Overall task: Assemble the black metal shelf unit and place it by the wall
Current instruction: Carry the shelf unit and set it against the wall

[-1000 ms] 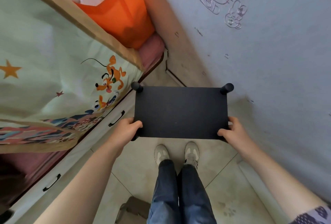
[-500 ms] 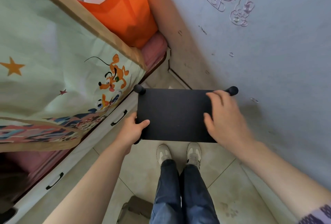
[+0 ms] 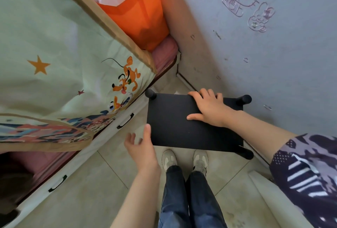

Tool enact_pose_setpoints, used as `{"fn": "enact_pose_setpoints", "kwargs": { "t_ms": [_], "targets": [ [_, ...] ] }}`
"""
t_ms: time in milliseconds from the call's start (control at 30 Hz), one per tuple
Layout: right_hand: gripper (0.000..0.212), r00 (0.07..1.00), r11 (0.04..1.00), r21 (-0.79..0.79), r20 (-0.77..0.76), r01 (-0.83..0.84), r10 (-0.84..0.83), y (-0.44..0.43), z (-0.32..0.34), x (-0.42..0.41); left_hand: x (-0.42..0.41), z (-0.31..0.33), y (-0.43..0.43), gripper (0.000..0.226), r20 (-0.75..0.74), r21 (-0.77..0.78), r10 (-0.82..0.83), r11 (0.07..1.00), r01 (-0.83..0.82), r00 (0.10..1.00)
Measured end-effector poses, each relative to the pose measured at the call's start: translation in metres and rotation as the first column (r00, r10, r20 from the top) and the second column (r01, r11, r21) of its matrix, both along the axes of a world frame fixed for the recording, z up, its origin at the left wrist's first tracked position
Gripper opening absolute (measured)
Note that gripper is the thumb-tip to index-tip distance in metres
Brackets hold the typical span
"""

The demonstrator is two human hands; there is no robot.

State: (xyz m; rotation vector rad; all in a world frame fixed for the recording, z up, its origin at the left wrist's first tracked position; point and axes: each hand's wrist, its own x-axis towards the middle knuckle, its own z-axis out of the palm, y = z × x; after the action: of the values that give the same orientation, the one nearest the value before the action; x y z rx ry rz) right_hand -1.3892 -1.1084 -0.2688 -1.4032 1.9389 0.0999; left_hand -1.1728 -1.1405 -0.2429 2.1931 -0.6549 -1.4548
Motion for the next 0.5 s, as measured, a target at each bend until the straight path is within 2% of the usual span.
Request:
{"fn": "enact_pose_setpoints", "kwargs": {
  "t_ms": [100, 200, 267, 367, 500],
  "targets": [
    [0.082, 1.0, 1.0, -0.001, 0.019, 0.022, -0.022, -0.004, 0.0, -0.002, -0.009, -0.008, 0.031, 0.072, -0.209, 0.216, 0.23, 0.959, -0.184, 0.951],
    [0.082, 0.999, 1.0, 0.014, 0.027, 0.025, -0.026, -0.005, 0.0, -0.001, -0.025, -0.011, 0.051, 0.052, -0.434, 0.384, 0.282, 0.917, -0.107, 0.855],
    [0.081, 0.999, 0.999, 0.016, 0.03, 0.027, -0.028, -0.006, 0.0, 0.0, -0.034, -0.012, 0.054, 0.04, -0.497, 0.407, 0.281, 0.911, -0.065, 0.821],
    [0.08, 0.998, 0.998, 0.013, 0.031, 0.053, -0.054, -0.009, 0.001, -0.005, -0.043, -0.015, 0.049, 0.036, -0.513, 0.406, 0.297, 0.911, -0.077, 0.805],
    [0.08, 0.991, 0.992, 0.013, 0.034, 0.128, -0.128, -0.012, 0.007, -0.019, -0.054, -0.013, 0.035, 0.031, -0.521, 0.326, 0.175, 0.945, 0.005, 0.835]
  ]
}}
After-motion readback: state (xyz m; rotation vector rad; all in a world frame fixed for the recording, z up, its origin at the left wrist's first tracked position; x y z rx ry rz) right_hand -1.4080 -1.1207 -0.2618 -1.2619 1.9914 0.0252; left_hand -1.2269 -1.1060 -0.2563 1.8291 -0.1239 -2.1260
